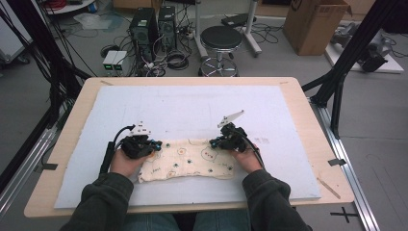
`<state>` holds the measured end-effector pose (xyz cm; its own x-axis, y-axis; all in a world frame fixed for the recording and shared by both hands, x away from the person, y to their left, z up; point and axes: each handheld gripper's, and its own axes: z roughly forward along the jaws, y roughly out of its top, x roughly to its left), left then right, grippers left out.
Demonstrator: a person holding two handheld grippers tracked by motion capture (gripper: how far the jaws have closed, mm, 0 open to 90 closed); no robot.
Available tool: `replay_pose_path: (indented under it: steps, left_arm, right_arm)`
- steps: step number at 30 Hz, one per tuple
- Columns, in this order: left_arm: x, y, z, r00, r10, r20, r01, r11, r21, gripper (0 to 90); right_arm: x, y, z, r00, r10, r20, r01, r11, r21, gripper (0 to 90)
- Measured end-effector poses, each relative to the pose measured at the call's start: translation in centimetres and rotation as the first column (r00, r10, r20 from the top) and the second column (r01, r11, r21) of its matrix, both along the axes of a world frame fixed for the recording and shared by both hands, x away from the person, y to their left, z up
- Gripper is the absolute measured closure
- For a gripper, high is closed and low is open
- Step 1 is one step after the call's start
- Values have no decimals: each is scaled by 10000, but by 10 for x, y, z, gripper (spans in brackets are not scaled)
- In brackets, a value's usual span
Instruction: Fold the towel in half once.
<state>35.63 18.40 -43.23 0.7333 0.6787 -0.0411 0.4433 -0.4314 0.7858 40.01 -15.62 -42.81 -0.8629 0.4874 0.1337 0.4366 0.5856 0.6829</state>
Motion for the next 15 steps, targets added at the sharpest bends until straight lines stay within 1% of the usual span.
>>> replay_pose_path:
  steps: [1,3,5,7,9,10,11,12,13,15]
  left_arm:
    - [0,0,0,10000,42,11,-42,10000,-87,896]
    - [2,-1,0,10000,100,-9,-99,9999,12,895]
    - [4,-1,-1,9998,203,-26,-203,9998,9,896]
    - [6,-1,-4,9997,233,-106,-232,9997,111,896]
    - [7,-1,-6,9991,376,-217,-371,9991,227,896]
    - [8,0,-7,9990,382,-238,-375,9989,281,895]
    - [9,0,-7,9987,418,-276,-409,9986,323,896]
    - [9,0,-8,9985,455,-298,-444,9984,363,896]
    - [9,0,-8,9985,458,-309,-447,9984,343,896]
    - [10,1,-9,9987,429,-260,-419,9984,372,896]
  right_arm:
    - [0,2,1,10000,58,65,-59,10000,61,895]
    - [1,10,5,9999,41,148,-44,9998,207,895]
    - [4,18,6,9996,26,276,-33,9997,248,895]
    - [7,26,5,9998,-16,197,10,9995,303,895]
    - [11,33,1,9999,14,140,-16,9999,147,895]
    - [12,35,-1,10000,-70,35,70,10000,71,895]
    - [14,36,-3,10000,-78,37,78,10000,33,895]
    - [15,37,-4,9998,-188,-69,187,9998,-53,895]
    - [16,37,-7,9998,-158,-89,156,9997,-185,895]
    - [16,36,-7,9995,-220,-214,217,9997,-150,895]
